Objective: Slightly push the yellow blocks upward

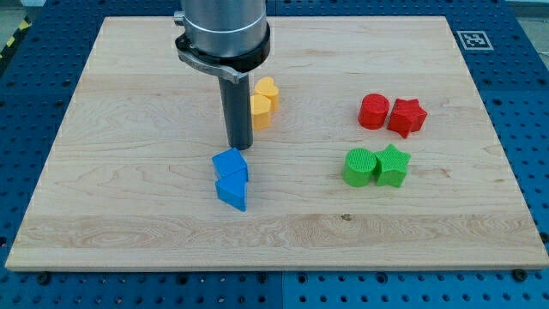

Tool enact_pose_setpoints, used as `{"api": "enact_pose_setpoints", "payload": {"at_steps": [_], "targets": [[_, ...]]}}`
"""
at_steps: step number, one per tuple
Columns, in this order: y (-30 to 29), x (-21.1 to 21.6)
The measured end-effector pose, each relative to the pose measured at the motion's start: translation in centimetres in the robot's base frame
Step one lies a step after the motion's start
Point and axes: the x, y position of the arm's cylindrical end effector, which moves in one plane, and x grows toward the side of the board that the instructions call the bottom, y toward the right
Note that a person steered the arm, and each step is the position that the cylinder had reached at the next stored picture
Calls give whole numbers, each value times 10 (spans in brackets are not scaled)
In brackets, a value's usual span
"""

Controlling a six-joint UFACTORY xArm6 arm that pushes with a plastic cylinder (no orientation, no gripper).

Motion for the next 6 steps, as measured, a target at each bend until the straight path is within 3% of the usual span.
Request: {"api": "enact_pose_setpoints", "payload": {"at_steps": [3, 6], "targets": [[71, -42], [77, -118]]}}
